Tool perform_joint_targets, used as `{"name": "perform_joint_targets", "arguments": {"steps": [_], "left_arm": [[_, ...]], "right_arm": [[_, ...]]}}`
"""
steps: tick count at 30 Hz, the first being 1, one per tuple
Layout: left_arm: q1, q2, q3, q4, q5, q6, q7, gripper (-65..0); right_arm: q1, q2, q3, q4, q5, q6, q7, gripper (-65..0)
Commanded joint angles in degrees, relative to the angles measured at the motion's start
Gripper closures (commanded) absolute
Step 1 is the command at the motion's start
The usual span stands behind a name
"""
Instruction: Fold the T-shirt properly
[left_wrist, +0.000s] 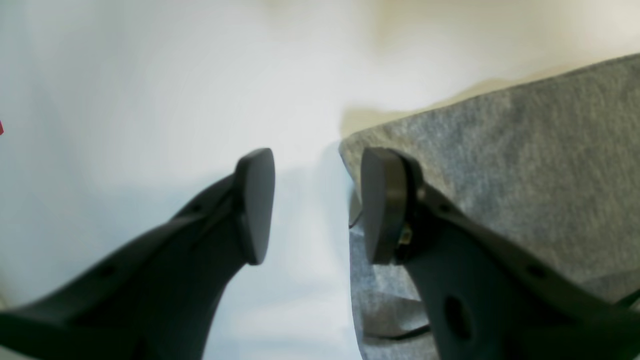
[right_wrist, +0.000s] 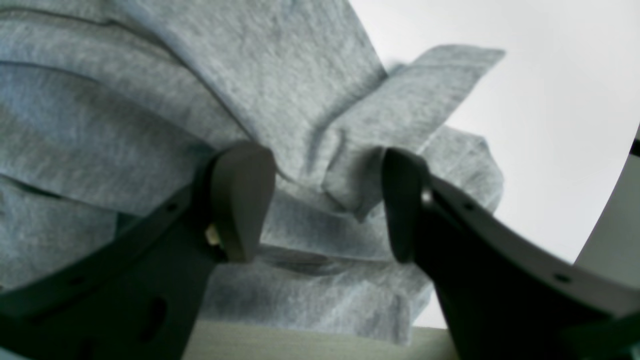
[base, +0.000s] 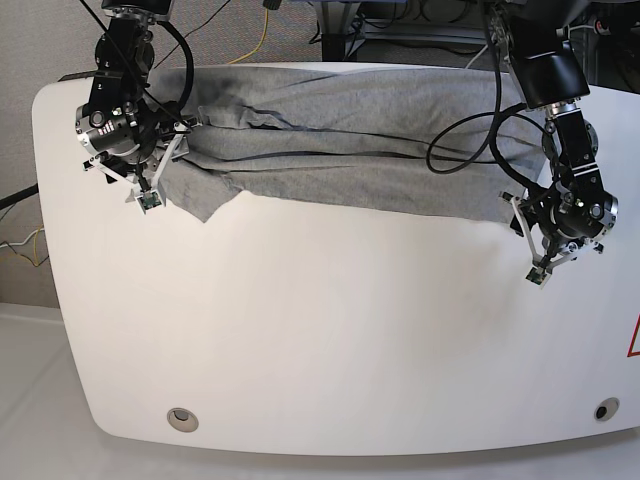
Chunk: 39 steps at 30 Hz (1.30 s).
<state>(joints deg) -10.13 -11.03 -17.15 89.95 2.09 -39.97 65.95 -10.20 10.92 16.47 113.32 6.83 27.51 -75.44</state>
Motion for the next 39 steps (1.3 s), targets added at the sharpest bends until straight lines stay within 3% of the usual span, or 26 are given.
{"name": "perform_joint_targets", "arguments": {"steps": [1, 16, 26, 39], "left_arm": [[-1.1, -0.6, -0.2, 0.9, 0.0, 0.0, -0.9, -27.0], [-1.4, -0.6, 0.3, 0.9, 0.0, 0.0, -0.9, -27.0], [-1.6, 0.5, 0.3, 0.9, -0.1, 0.0, -0.9, -27.0], [-1.5, 1.4, 2.7, 0.9, -0.1, 0.0, -0.9, -27.0]], "right_arm": [[1.1, 0.5, 0.4, 1.2, 0.1, 0.2, 0.7, -35.0], [11.0, 2.8, 0.6, 0.7, -0.6, -0.6, 0.5, -34.9], [18.2, 4.3, 0.2, -5.9, -0.5, -2.2, 0.7, -34.9], [19.6, 4.7, 0.2, -10.2, -0.5, -2.3, 1.6, -34.6]]}}
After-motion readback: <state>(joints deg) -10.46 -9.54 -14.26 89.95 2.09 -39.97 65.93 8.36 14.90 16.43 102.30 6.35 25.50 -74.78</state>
